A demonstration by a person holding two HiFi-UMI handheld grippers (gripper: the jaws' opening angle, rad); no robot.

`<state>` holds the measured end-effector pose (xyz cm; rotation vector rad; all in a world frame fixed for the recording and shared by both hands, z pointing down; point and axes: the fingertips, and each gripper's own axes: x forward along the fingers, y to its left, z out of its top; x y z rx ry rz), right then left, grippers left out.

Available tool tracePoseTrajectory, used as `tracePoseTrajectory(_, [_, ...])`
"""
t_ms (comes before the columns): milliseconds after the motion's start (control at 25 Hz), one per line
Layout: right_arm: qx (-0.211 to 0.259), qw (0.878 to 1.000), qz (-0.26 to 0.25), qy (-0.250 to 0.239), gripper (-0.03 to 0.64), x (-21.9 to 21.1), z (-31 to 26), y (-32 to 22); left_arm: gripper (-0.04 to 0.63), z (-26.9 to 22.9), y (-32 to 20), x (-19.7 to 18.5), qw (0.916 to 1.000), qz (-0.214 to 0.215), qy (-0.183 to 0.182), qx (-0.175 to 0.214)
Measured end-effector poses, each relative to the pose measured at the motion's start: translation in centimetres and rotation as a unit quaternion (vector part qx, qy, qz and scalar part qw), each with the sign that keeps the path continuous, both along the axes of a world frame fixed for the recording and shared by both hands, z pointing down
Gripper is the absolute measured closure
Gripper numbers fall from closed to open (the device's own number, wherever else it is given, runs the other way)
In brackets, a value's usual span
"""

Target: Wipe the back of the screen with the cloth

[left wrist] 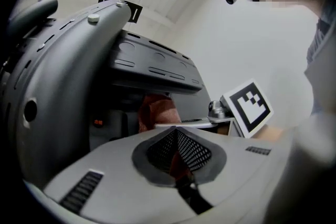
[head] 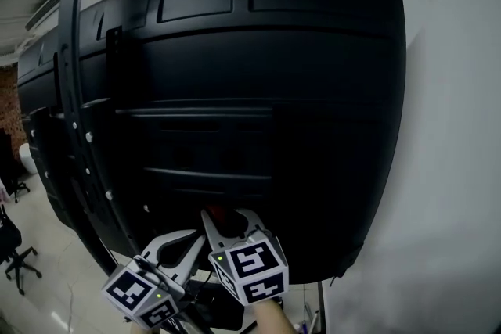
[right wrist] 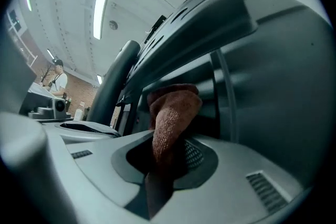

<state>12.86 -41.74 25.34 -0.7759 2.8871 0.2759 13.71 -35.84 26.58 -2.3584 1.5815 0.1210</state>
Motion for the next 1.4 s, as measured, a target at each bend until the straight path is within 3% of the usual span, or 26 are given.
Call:
tracePoseTrajectory(280, [0.021, 0.999, 0.039, -0.01, 0.546, 1.8, -0.4, -0.9, 0.583, 0.2, -1.0, -0.1, 0.9998, 0.014, 0.013, -0.005])
tracePoseTrajectory(400, [0.033, 0.998, 0.057, -0.022, 0.546, 4.8, -1.1, -1.0, 0.583, 0.0, -1.7, 1.3, 0.9993, 0.031, 0.02, 0.0])
tracePoseTrajectory(600, [0.046, 0.993, 0.104, -0.031, 0.546, 11.2, -2.1, -1.8, 0.583, -0.3, -3.4, 5.6, 0.9984, 0.056, -0.003, 0.004])
tracePoseTrajectory(720, [0.054, 0.989, 0.136, -0.029, 0.546, 15.1, -2.2, -2.7, 0.583, -0.4, -4.2, 8.1, 0.9969, 0.078, 0.009, 0.006])
tracePoseTrajectory(1080, [0.039, 0.977, 0.207, -0.028, 0.546, 24.9, -1.1, -5.0, 0.583, -0.2, -5.7, 15.1, 0.9926, 0.121, 0.014, 0.004])
tracePoseTrajectory(1400, [0.012, 0.962, 0.27, -0.037, 0.546, 31.2, -0.2, -7.5, 0.583, 0.4, -6.4, 17.3, 0.9917, 0.128, 0.012, -0.006])
